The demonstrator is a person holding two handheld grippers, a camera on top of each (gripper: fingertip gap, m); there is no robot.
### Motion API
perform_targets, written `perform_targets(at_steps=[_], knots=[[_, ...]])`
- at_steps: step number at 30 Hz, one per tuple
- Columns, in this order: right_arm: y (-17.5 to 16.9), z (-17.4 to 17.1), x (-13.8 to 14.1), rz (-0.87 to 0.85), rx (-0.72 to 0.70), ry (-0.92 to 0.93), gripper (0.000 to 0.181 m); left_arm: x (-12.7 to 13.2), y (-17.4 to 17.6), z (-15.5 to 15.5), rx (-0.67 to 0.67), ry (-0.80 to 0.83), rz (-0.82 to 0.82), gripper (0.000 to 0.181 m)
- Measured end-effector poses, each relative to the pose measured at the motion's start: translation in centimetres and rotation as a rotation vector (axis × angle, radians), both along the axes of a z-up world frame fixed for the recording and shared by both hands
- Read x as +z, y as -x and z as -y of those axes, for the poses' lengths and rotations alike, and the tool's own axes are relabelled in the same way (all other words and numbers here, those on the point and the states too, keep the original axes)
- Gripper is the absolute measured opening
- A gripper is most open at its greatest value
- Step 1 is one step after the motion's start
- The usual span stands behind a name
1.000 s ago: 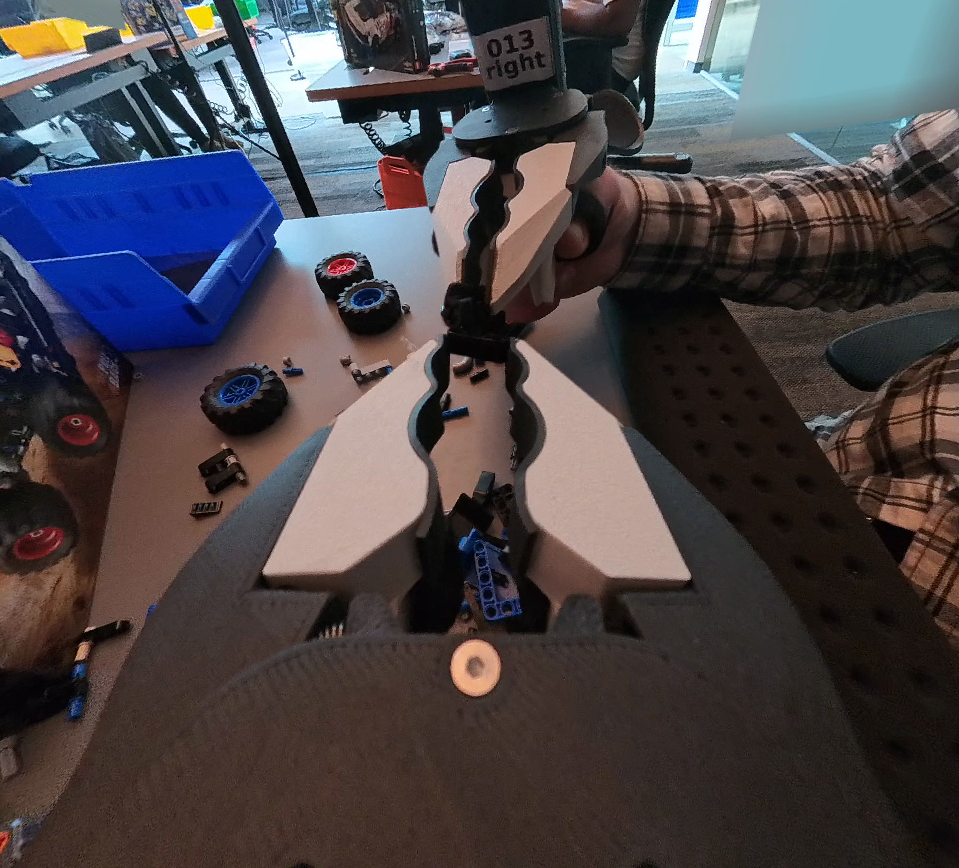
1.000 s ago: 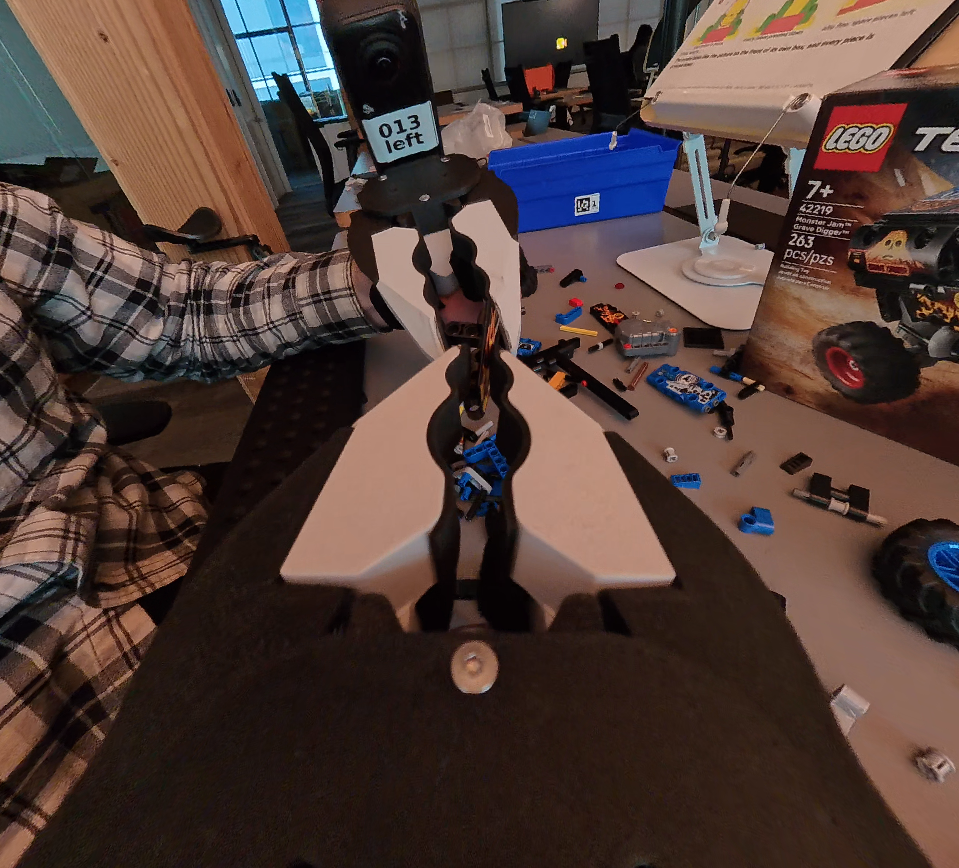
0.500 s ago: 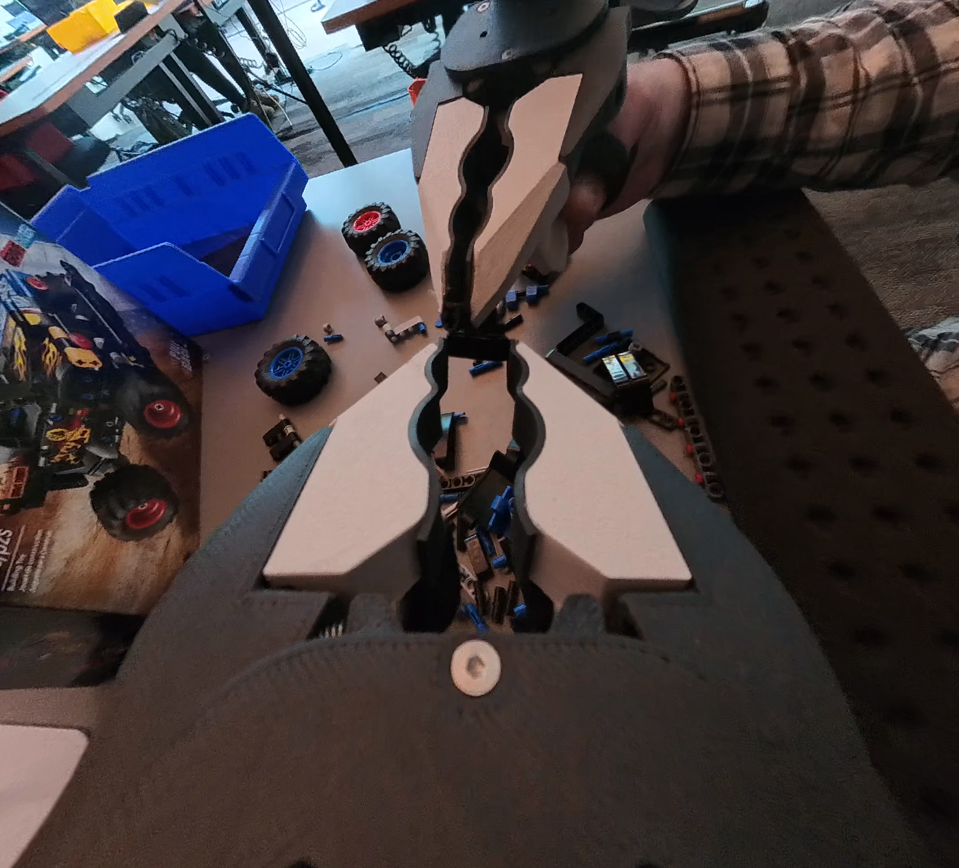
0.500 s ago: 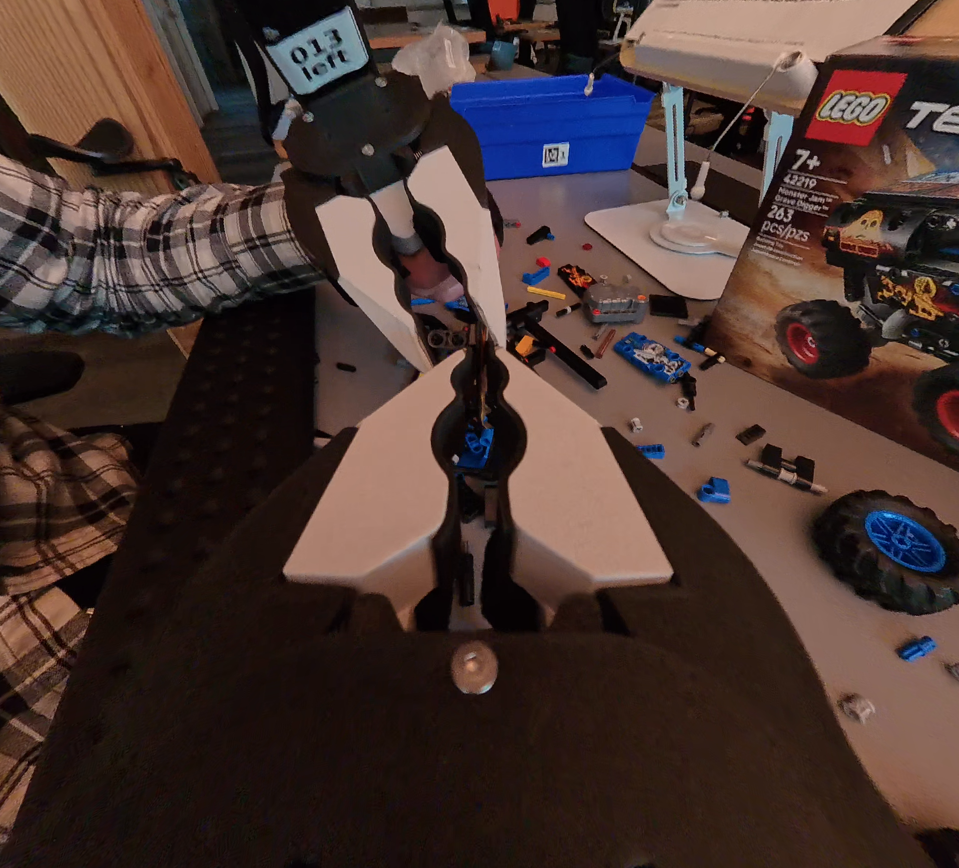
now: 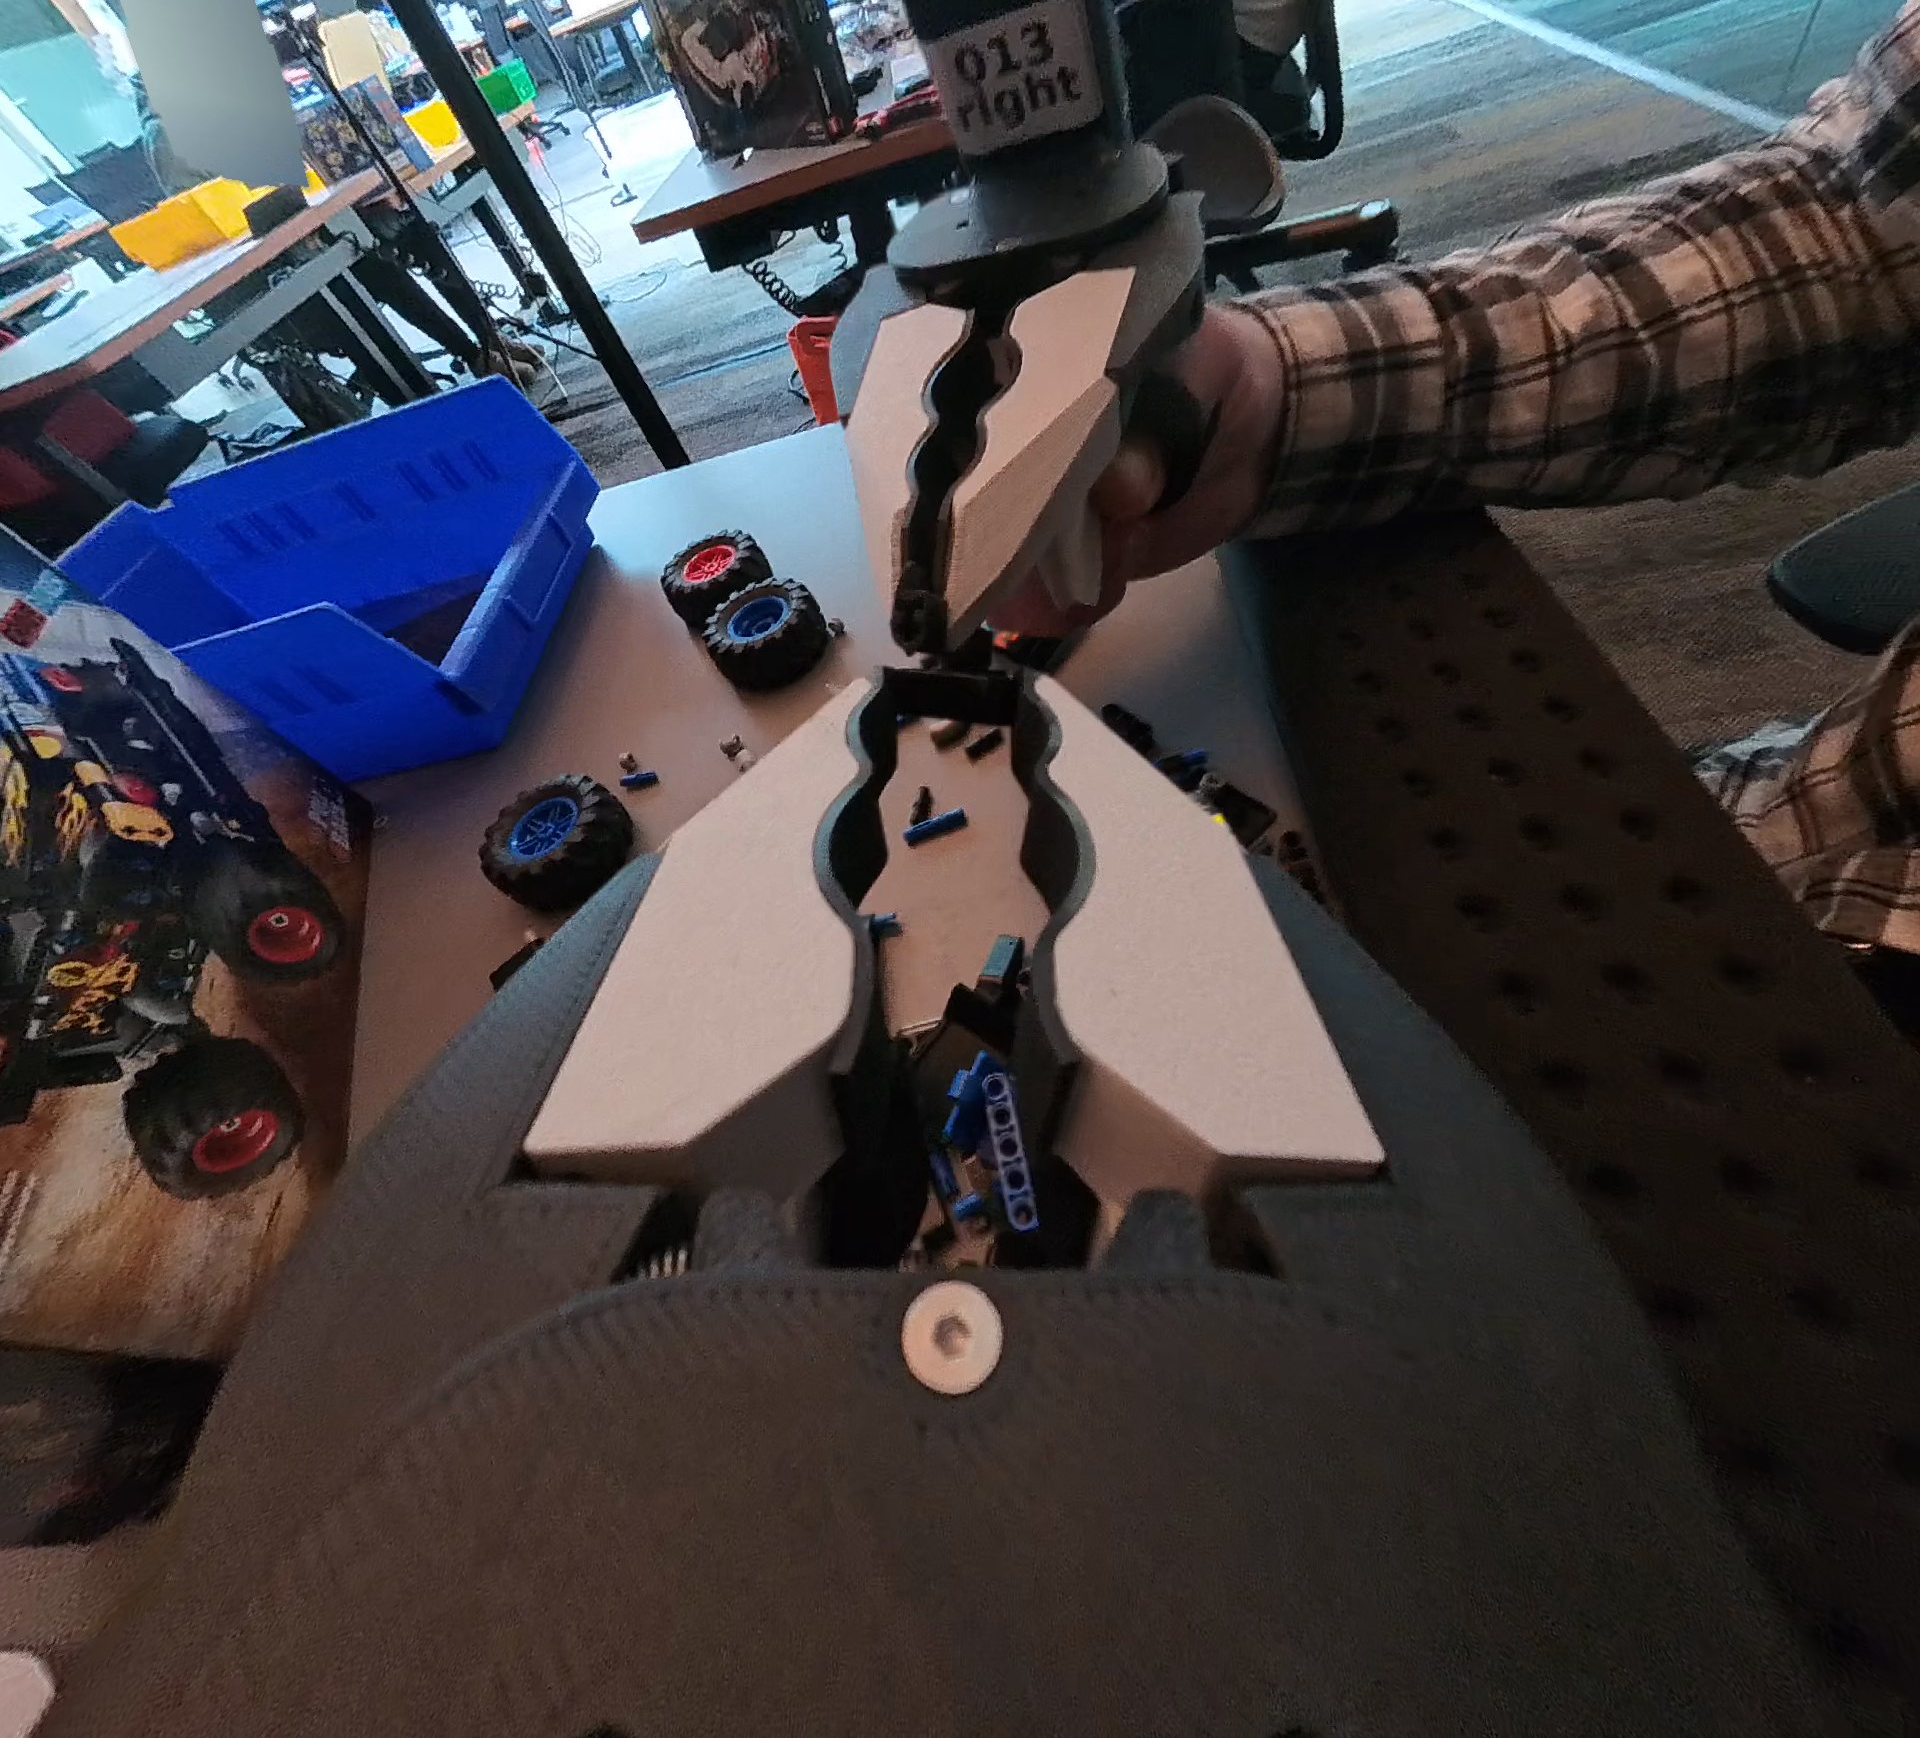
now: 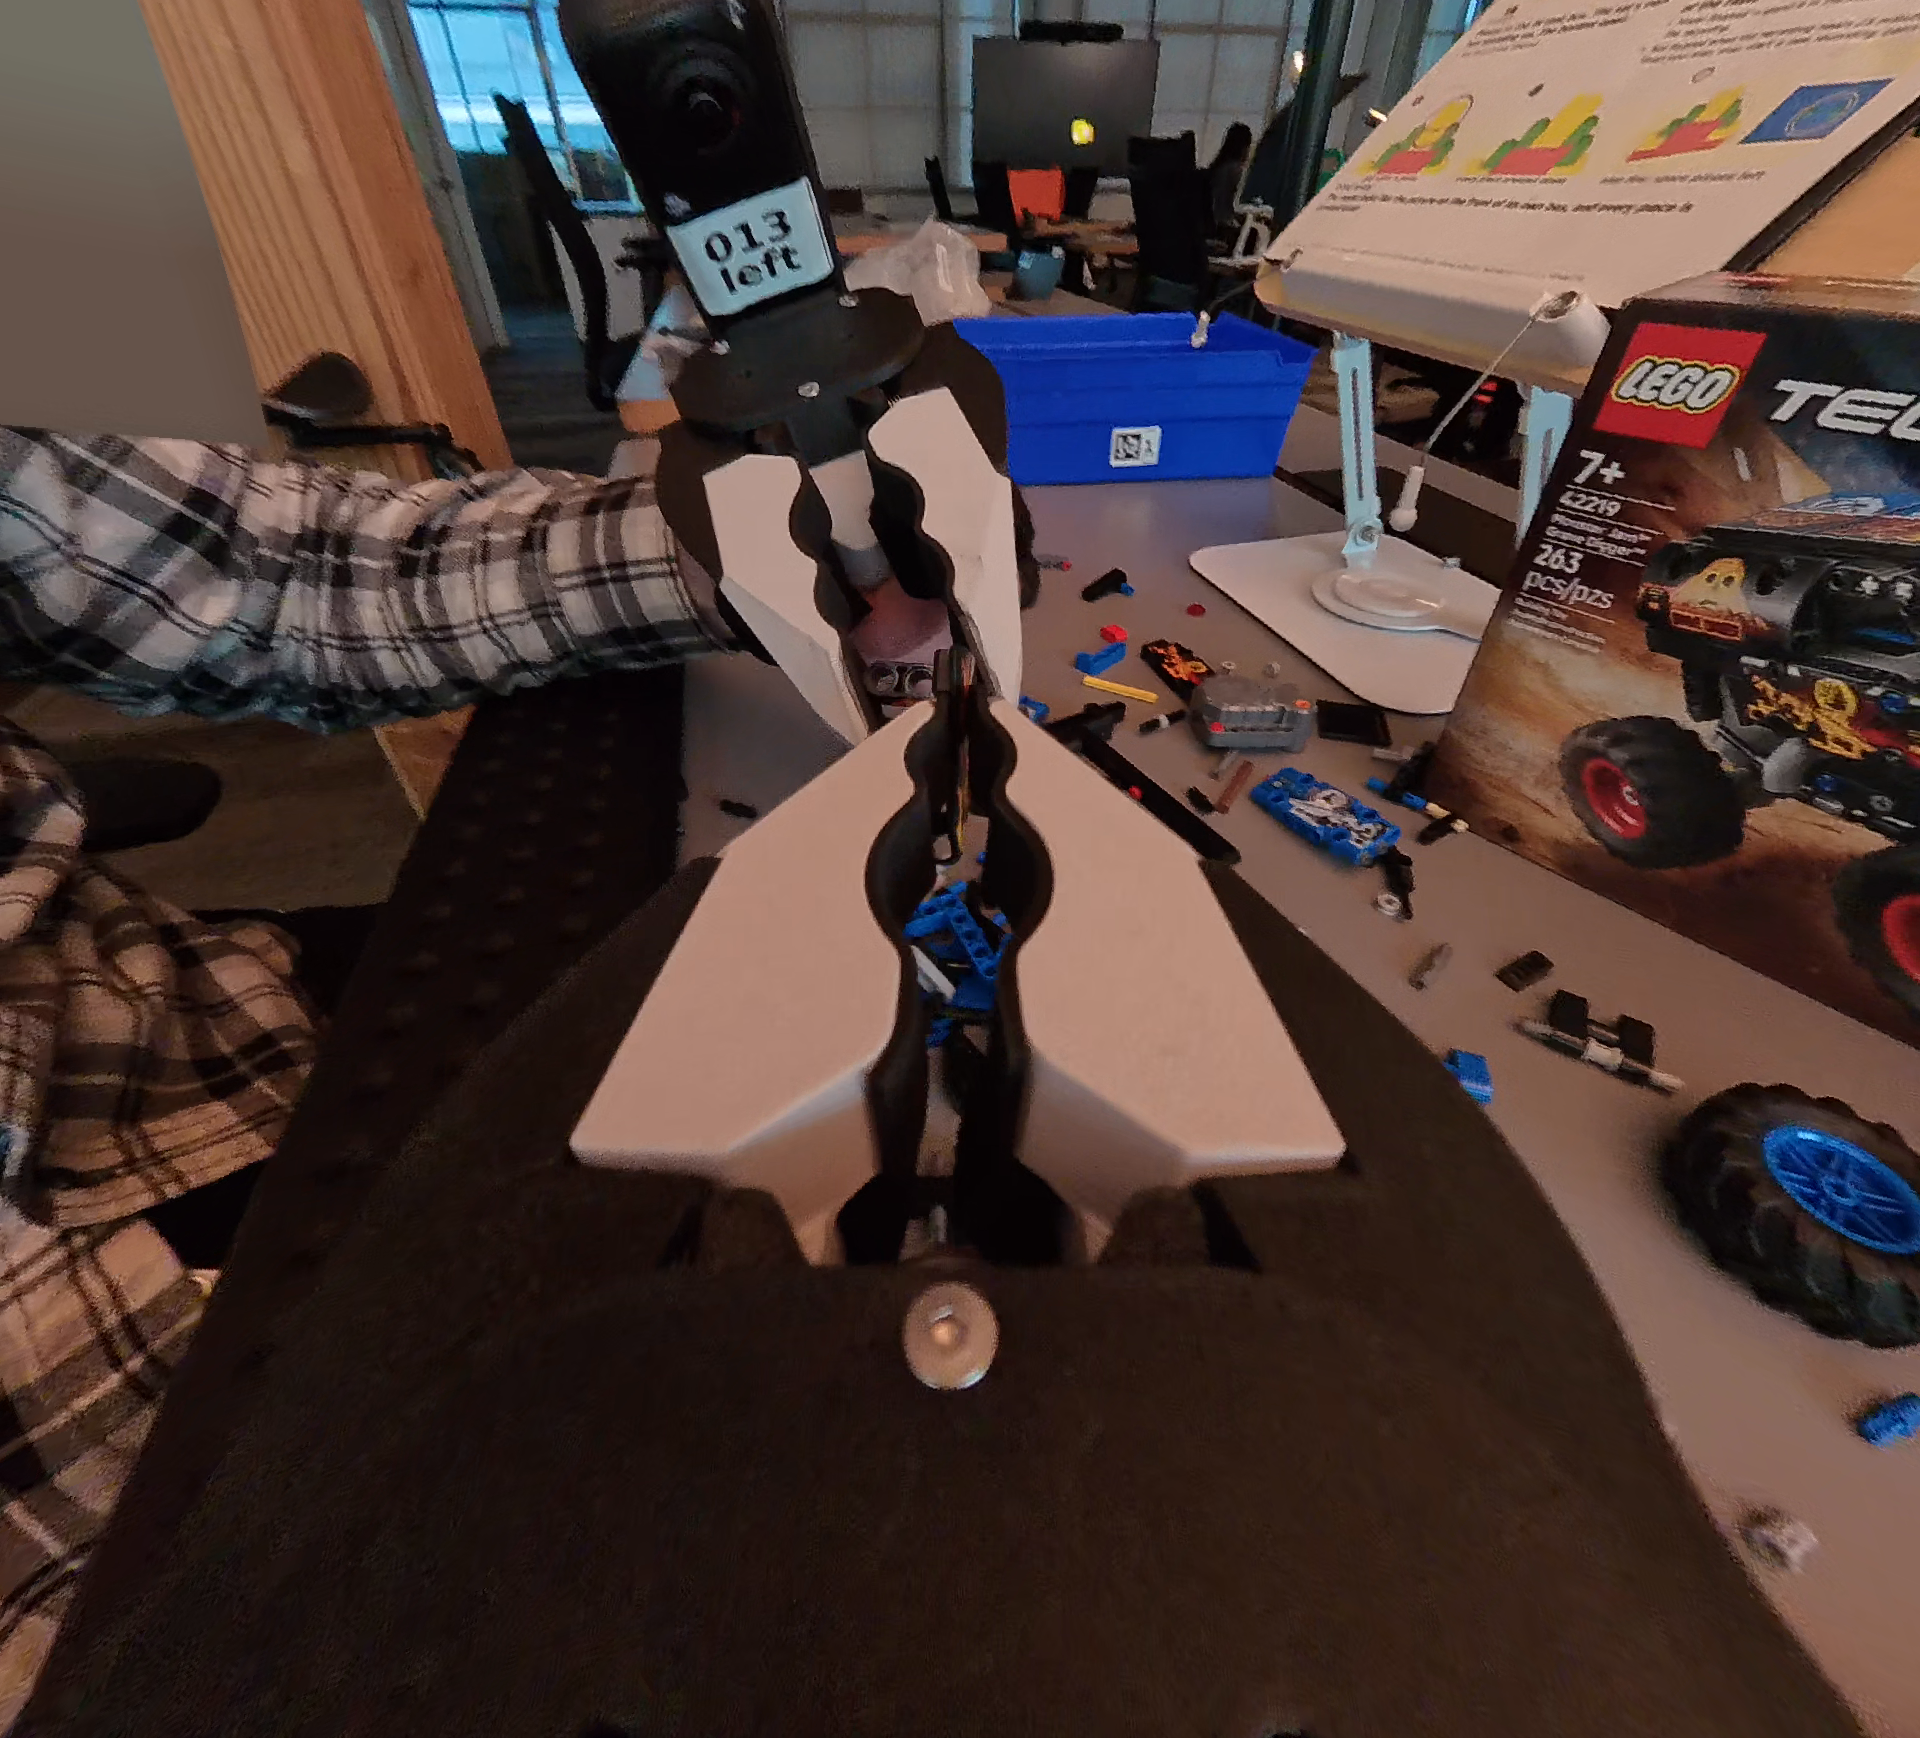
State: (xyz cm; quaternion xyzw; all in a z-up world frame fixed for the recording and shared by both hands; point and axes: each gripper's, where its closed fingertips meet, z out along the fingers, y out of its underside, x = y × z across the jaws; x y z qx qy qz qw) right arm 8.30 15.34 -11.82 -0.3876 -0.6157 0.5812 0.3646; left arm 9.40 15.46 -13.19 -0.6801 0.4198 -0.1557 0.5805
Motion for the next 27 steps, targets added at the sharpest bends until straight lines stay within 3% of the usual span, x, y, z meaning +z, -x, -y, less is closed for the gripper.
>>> perform_targets(at_steps=[7,8,9,10,11,13,15,18,20,27], knots=[[-0.5,-0.1,0.1,-0.016,0.020,0.056,0.000,0.0,0.1,0.1,-0.013,0.016,0.029,0.020],[-0.7,-0.4,0.5,-0.030,0.021,0.079,0.000,0.0,0.7,0.4,-0.002,0.011,0.024,0.000],[-1.7,-1.9,2.2,-0.113,0.009,0.183,0.000,-0.3,2.4,0.1,0.047,0.008,0.003,0.000],[-3.0,-4.4,3.6,-0.189,-0.030,0.282,0.000,0.6,3.9,0.2,0.068,0.012,0.084,0.000],[-3.6,-5.7,3.1,-0.180,-0.062,0.300,0.000,2.1,4.1,0.3,0.065,0.000,0.125,0.000],[-2.4,-3.0,0.8,-0.072,-0.014,0.208,0.000,1.2,2.7,-0.9,0.073,0.004,0.053,0.000],[-1.4,-1.9,1.1,-0.058,0.000,0.171,0.000,-1.1,1.5,-1.2,0.053,0.077,0.024,0.013],[-0.9,-2.6,1.3,-0.038,0.030,0.326,0.000,0.4,0.2,-0.8,0.001,0.078,0.145,0.032],[-0.8,-1.8,1.1,-0.018,0.053,0.313,0.000,0.3,0.3,-1.7,0.048,0.067,0.143,0.024],[-0.3,-1.1,1.0,-0.012,0.071,0.319,0.000,-0.4,-1.2,-1.4,-0.024,0.131,0.203,0.007]])
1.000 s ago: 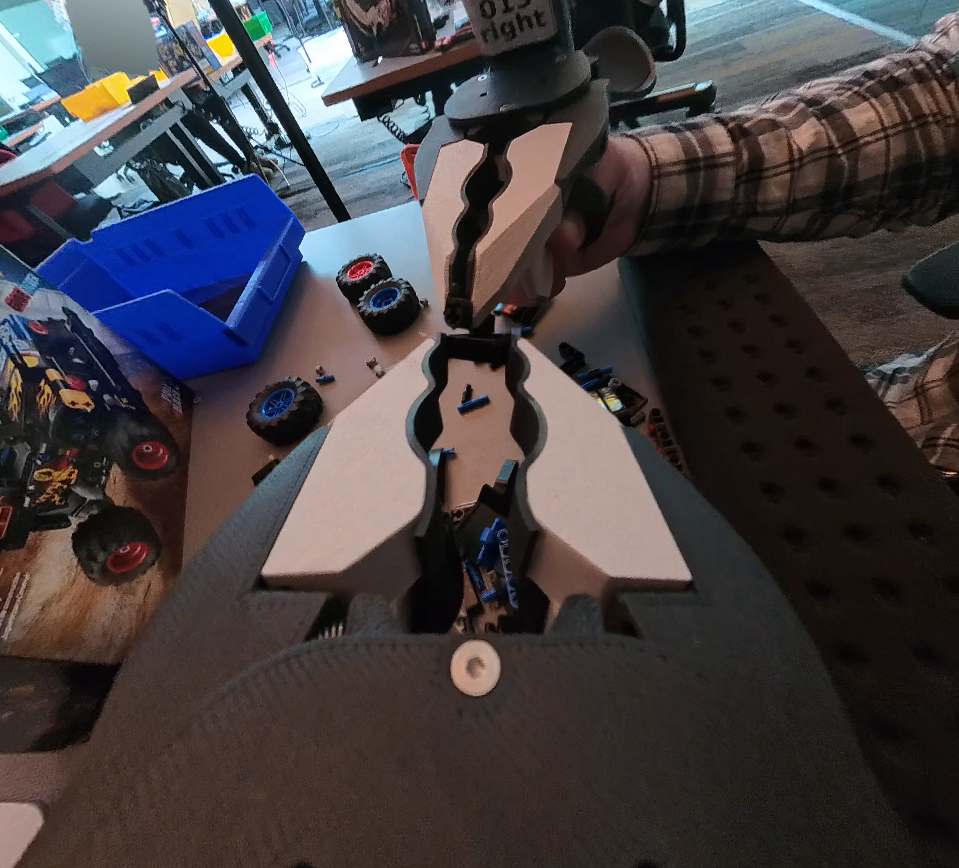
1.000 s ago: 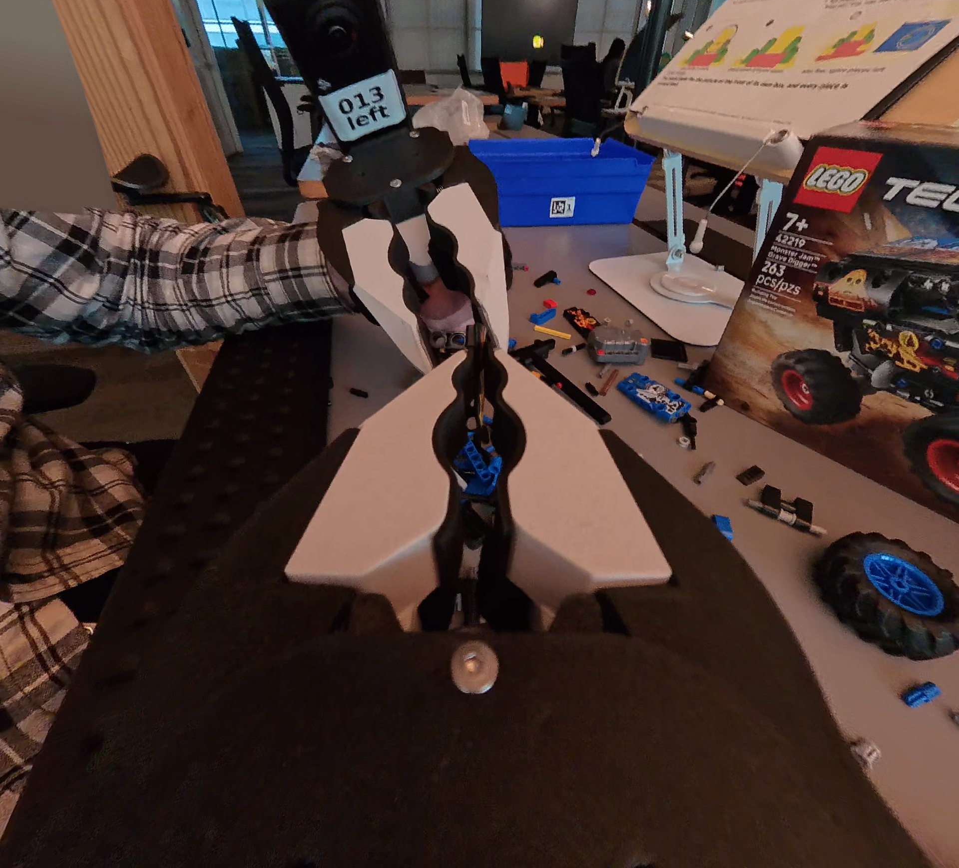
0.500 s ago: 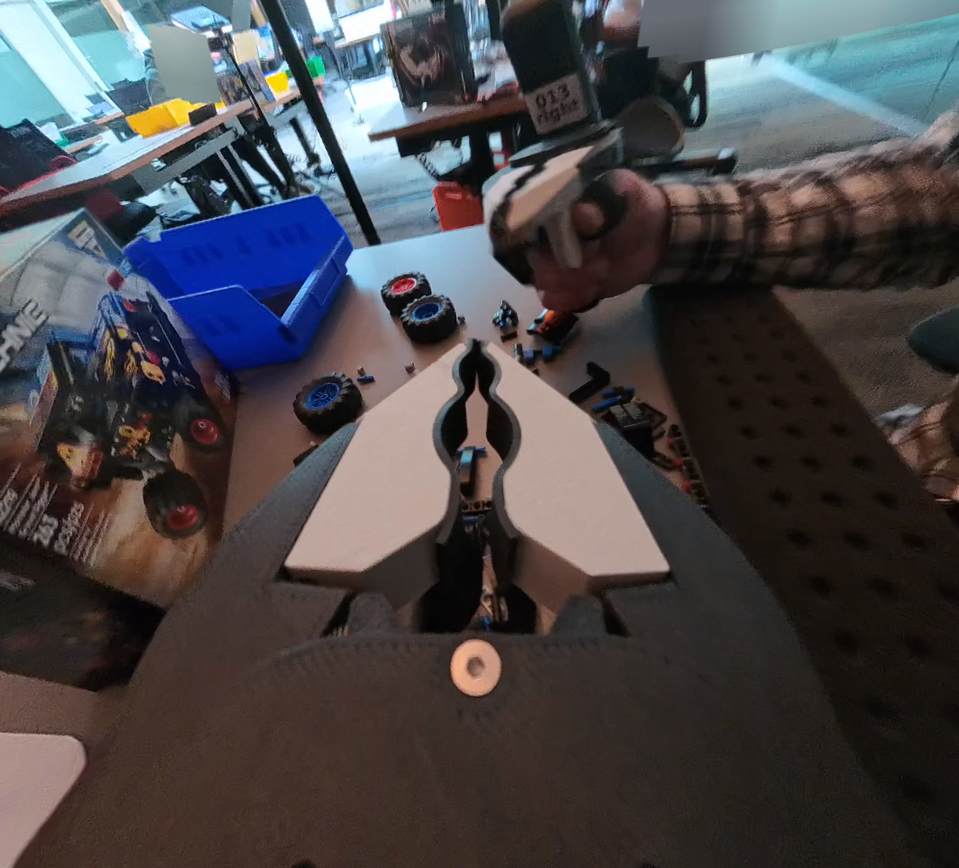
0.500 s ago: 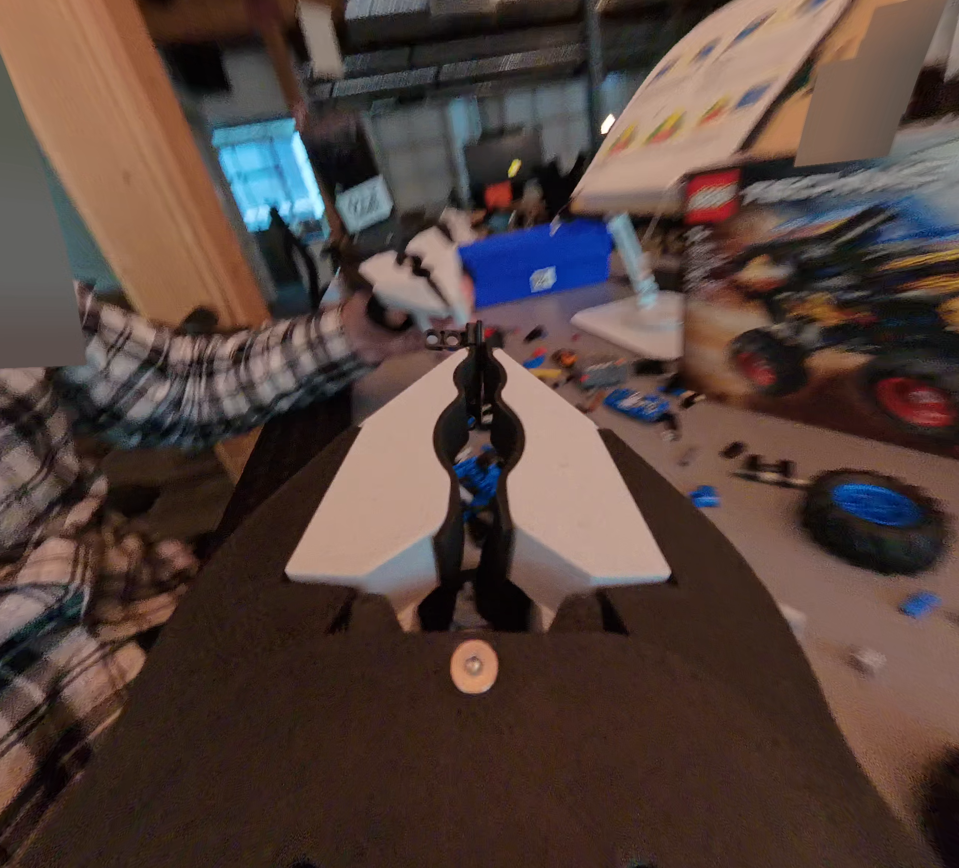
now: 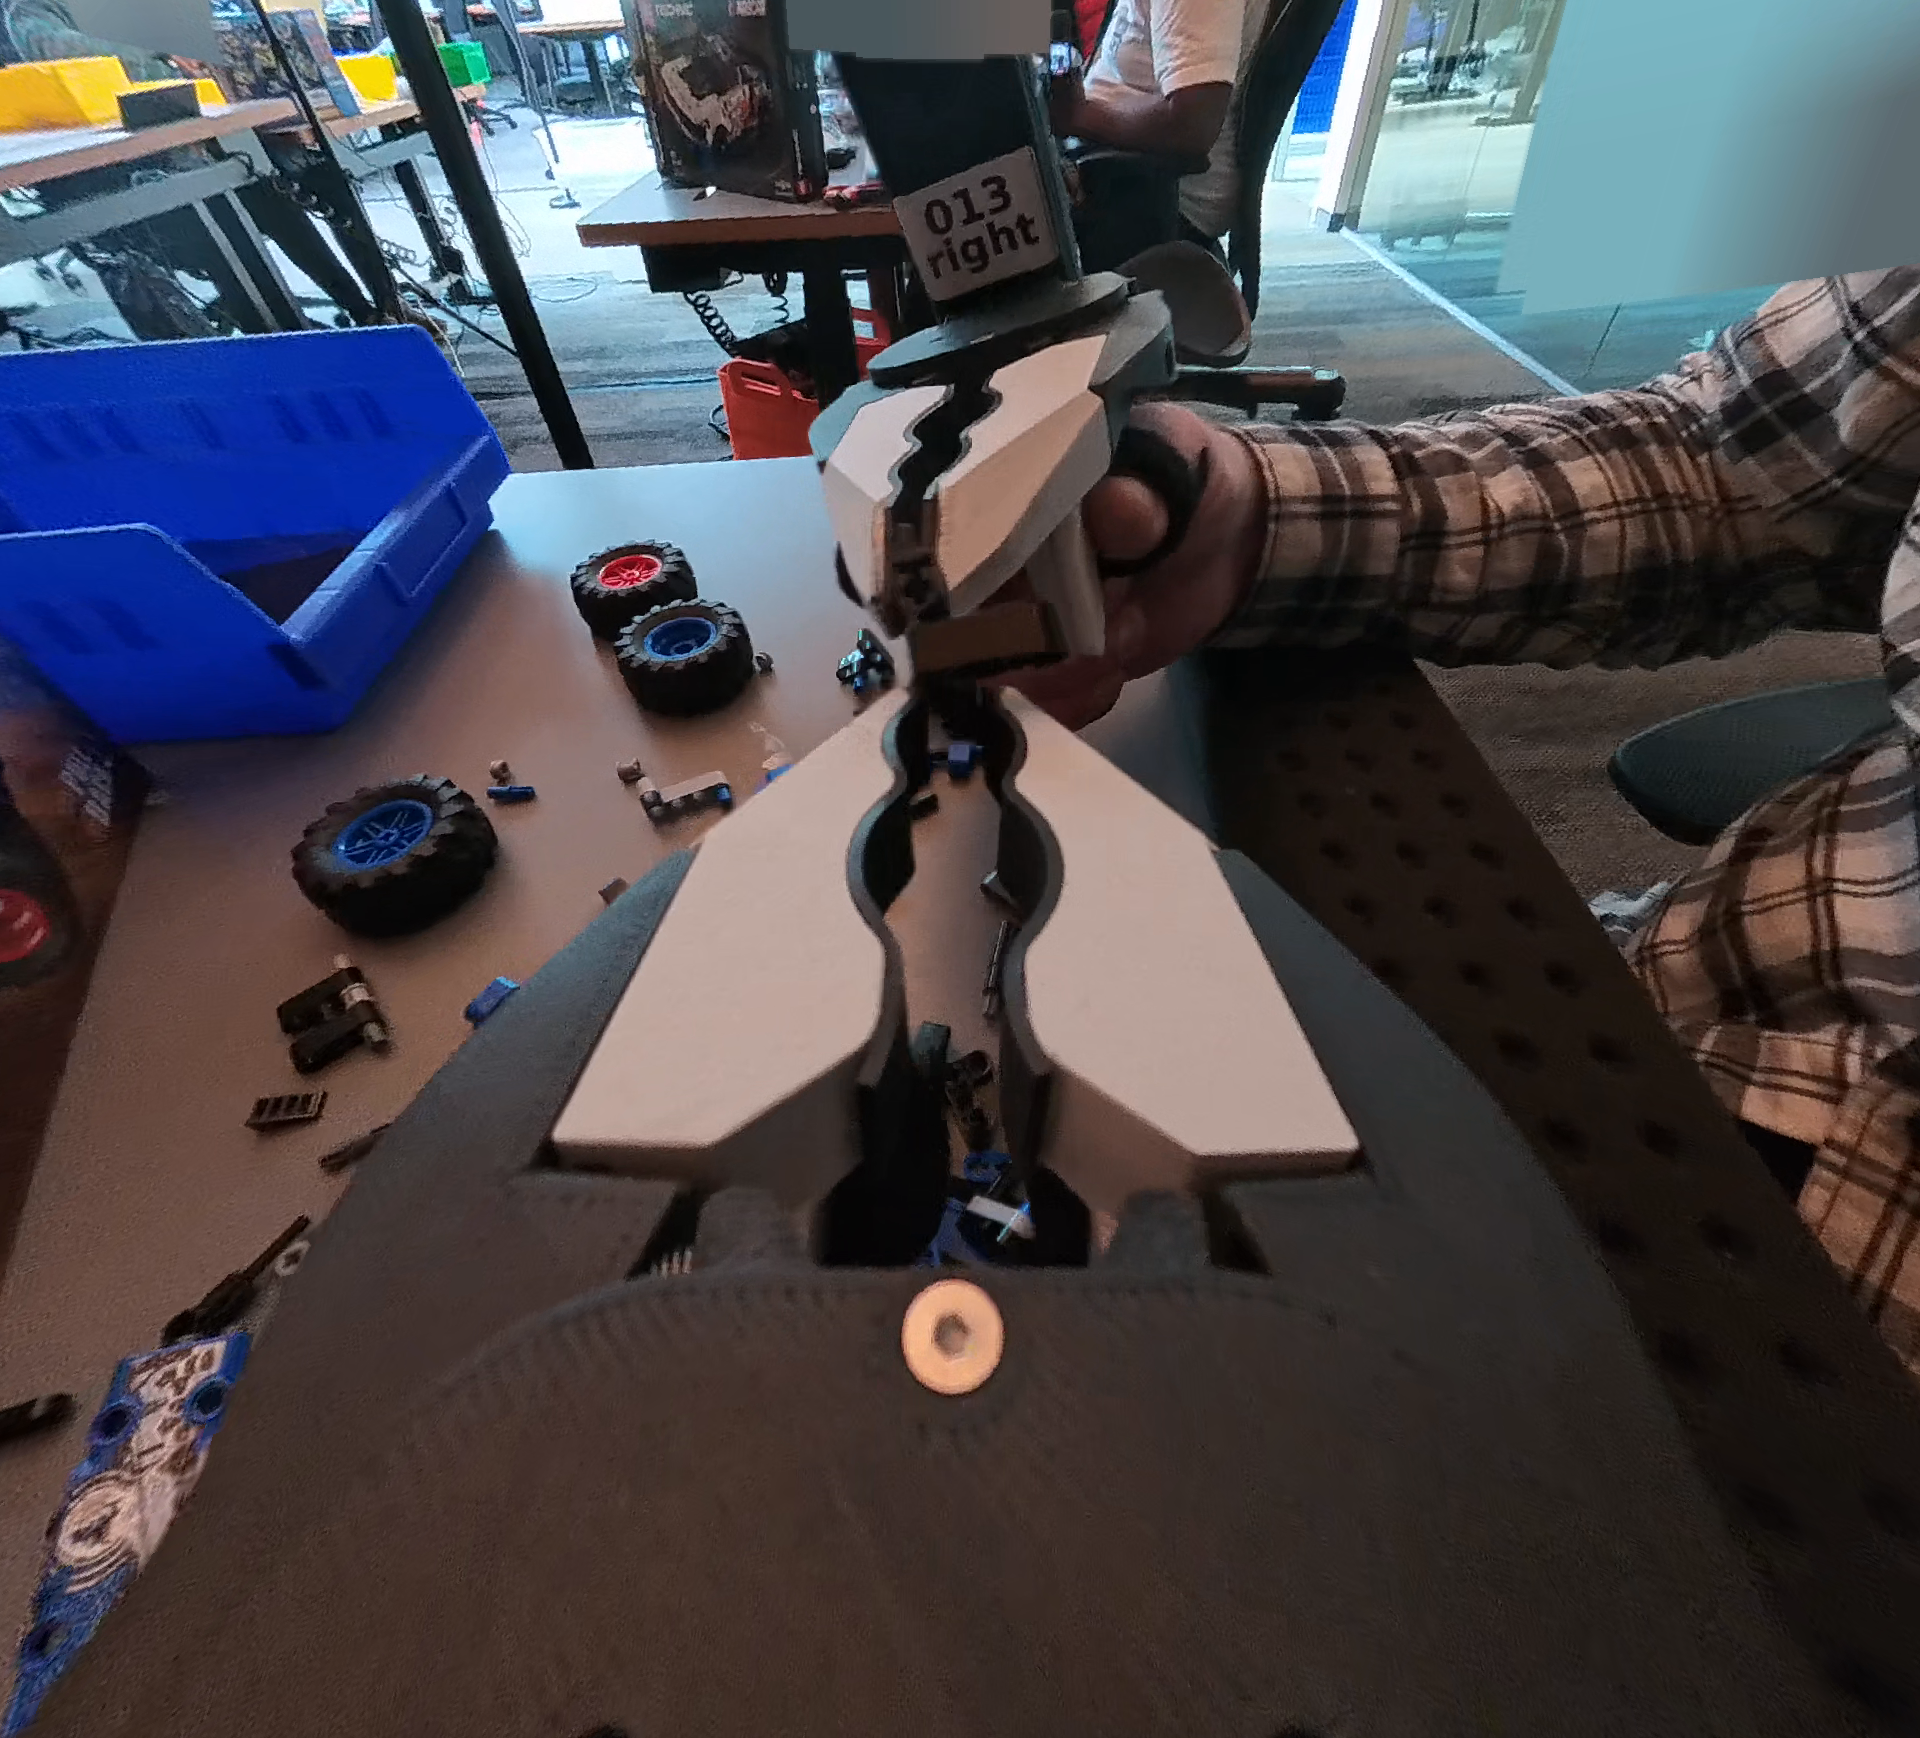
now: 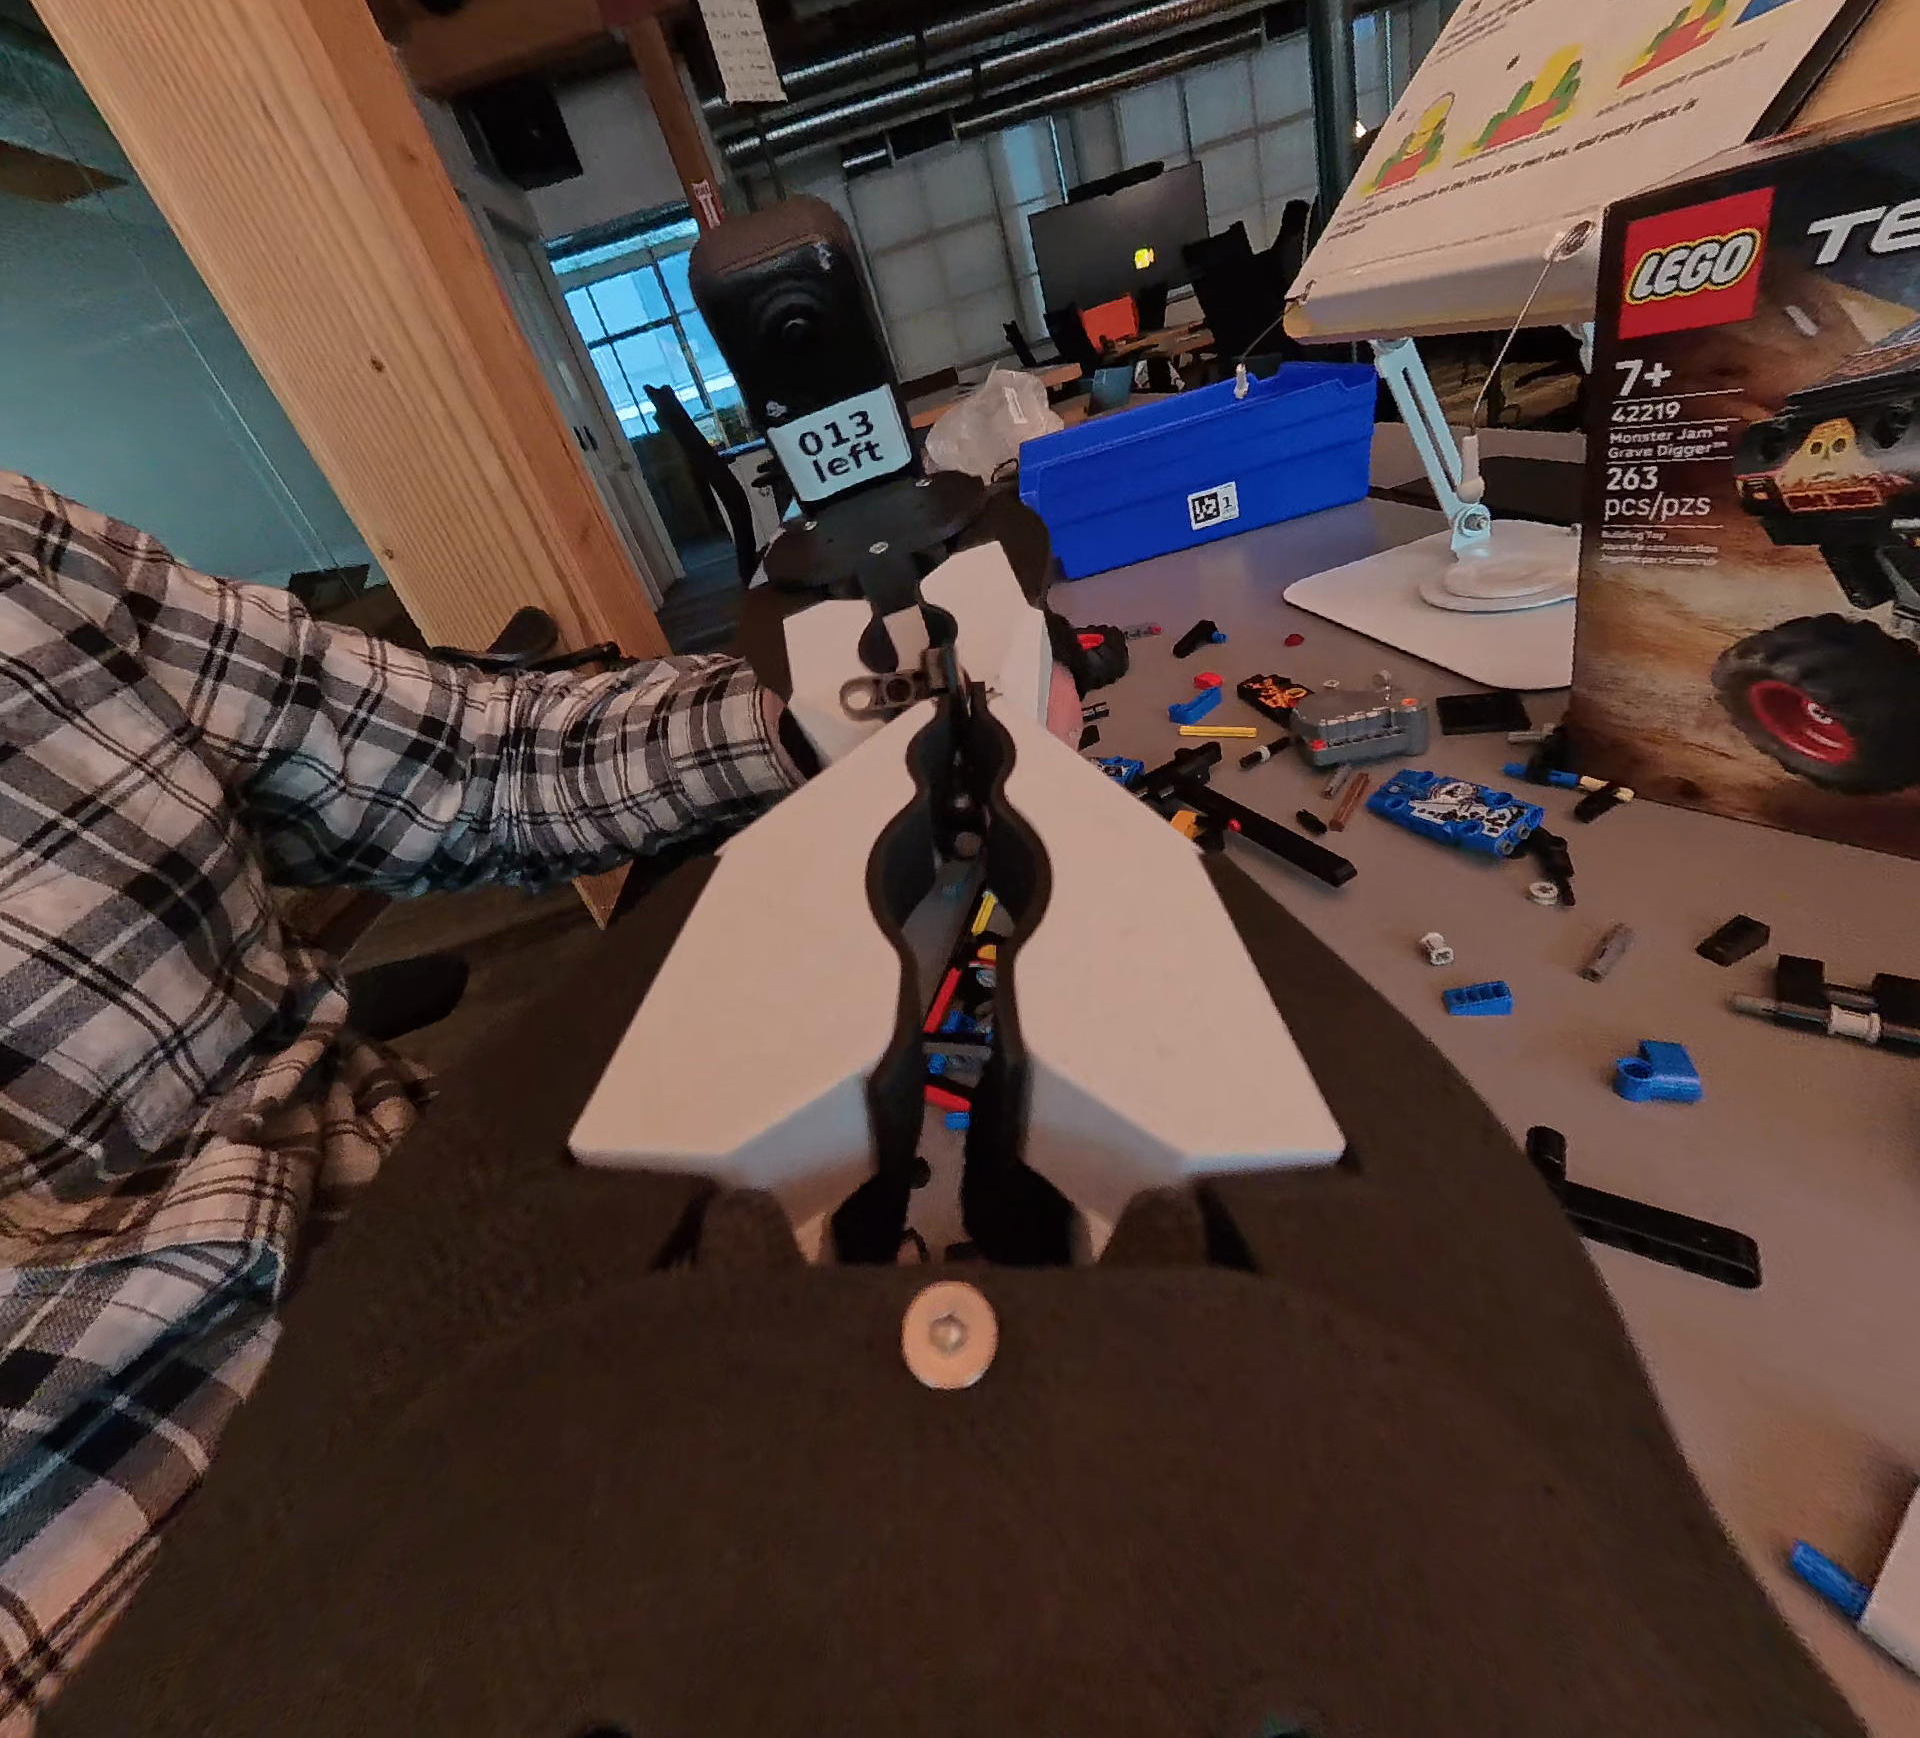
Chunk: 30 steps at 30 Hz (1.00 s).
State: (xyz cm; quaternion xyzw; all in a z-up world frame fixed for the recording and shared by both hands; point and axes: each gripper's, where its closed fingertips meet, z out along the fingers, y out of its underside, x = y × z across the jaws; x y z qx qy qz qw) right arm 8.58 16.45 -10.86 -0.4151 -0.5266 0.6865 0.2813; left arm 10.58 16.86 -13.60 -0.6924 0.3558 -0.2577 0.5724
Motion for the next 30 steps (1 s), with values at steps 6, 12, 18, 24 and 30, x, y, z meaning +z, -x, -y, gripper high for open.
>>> perform_targets(at_steps=[6,12,18,24,30], knots=[[-0.3,0.2,-0.8,0.014,0.023,-0.038,0.009,-0.5,-0.1,0.1,-0.006,0.003,-0.026,0.005],[-0.7,0.3,-1.5,0.037,0.021,-0.105,0.012,0.0,-0.2,0.3,-0.017,0.010,0.010,0.005],[-0.8,0.6,-1.4,0.023,0.004,-0.194,0.005,0.0,-0.2,0.4,-0.017,-0.011,-0.021,0.005],[-2.7,-1.7,0.2,-0.057,-0.060,-0.166,0.004,0.2,1.8,1.4,-0.002,-0.021,-0.051,0.004],[-2.4,-0.6,-2.1,0.060,0.059,-0.137,0.005,-4.6,2.6,0.7,0.008,0.135,-0.256,0.005]])
